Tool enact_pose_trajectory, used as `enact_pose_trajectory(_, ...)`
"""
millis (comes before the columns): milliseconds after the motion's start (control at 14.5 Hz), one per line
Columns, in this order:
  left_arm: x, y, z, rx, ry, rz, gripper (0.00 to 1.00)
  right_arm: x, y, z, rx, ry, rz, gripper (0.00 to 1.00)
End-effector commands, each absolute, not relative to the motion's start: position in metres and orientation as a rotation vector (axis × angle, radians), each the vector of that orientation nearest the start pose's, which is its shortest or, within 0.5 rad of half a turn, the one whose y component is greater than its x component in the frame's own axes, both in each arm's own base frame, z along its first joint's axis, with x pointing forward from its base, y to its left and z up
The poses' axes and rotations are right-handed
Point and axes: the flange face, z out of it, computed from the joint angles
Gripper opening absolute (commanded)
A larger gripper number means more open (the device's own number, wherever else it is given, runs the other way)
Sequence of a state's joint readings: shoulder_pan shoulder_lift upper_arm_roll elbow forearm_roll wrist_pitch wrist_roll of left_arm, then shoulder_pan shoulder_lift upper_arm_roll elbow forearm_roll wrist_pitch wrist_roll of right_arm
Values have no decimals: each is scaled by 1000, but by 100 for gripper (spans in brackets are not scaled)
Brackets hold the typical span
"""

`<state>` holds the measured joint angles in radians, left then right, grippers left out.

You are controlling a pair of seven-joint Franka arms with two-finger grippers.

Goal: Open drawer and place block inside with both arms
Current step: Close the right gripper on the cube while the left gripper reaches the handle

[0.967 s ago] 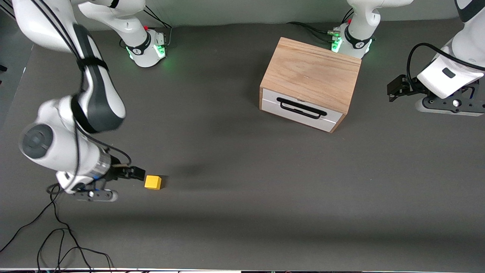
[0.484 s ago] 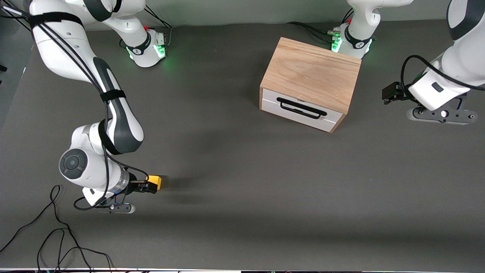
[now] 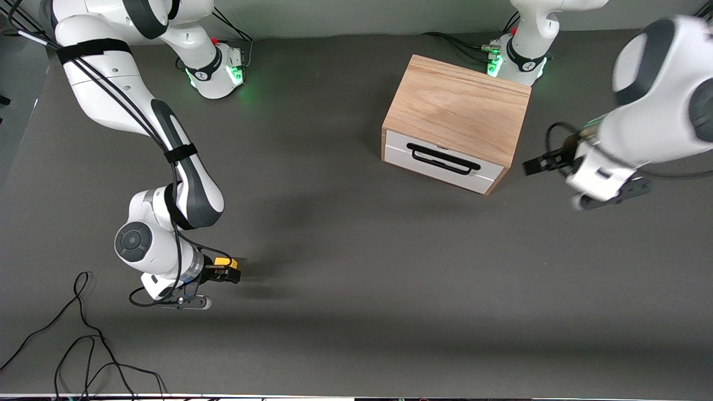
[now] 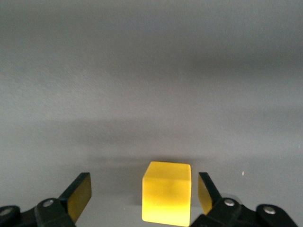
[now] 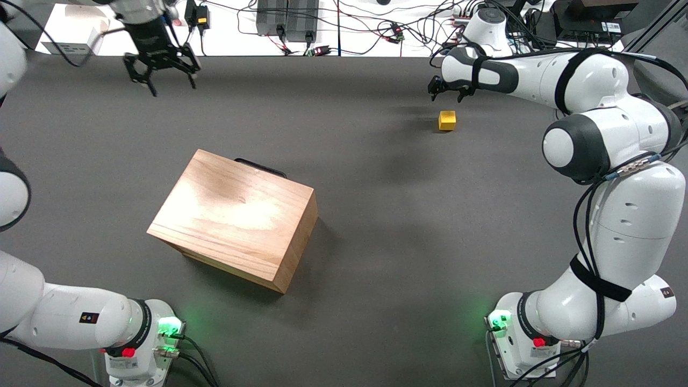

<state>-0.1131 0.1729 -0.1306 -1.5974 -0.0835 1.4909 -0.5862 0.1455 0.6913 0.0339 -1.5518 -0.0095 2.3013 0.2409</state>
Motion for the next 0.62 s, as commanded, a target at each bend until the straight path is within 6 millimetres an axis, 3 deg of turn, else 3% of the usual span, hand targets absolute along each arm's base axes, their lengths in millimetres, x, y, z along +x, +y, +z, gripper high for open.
enact_pose_trajectory(0,568,-190,474,-2924,-828,478,99,694,120,242,-3132,112,-97,100)
enact_pose_trajectory(276,555,-265,411,-2691,-1123,489,99,689,114,213,-3138,137,-75,100)
enact_pose_trajectory(553,550,-294,360,-2526,-1309,486,99,688,115,205,-3136,204,-66,100)
